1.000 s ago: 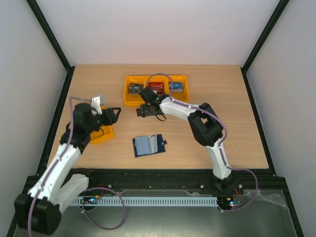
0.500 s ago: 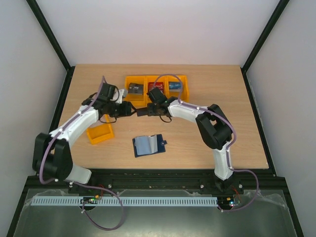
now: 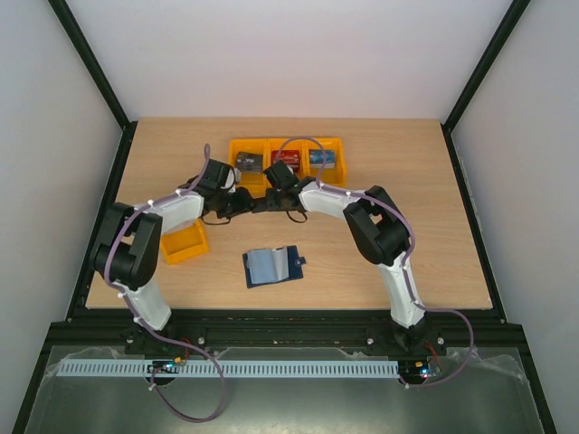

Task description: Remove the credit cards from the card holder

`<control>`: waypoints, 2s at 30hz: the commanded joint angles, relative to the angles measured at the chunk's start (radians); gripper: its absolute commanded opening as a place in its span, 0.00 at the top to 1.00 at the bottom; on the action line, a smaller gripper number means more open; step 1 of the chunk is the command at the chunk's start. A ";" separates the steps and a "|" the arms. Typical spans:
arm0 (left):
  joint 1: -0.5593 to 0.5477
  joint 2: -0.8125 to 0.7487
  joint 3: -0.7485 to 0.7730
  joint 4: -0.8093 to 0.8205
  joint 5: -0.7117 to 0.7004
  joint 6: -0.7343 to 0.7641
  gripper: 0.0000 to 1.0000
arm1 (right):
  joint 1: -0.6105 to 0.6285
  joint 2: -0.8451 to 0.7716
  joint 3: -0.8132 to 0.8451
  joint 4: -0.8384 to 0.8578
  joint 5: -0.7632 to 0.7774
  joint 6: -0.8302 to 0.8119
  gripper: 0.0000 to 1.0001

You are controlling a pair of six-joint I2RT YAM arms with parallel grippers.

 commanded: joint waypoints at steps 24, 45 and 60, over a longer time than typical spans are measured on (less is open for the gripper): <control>-0.115 0.279 0.005 0.188 -0.098 0.056 0.62 | 0.020 -0.149 -0.240 0.170 -0.139 -0.060 0.63; -0.333 0.187 0.076 0.142 -0.058 0.306 0.57 | -0.153 -0.768 -0.637 -0.156 0.058 -0.040 0.50; -0.315 0.312 0.201 0.147 -0.169 0.332 0.59 | -0.193 -0.319 -0.453 0.063 0.024 -0.063 0.64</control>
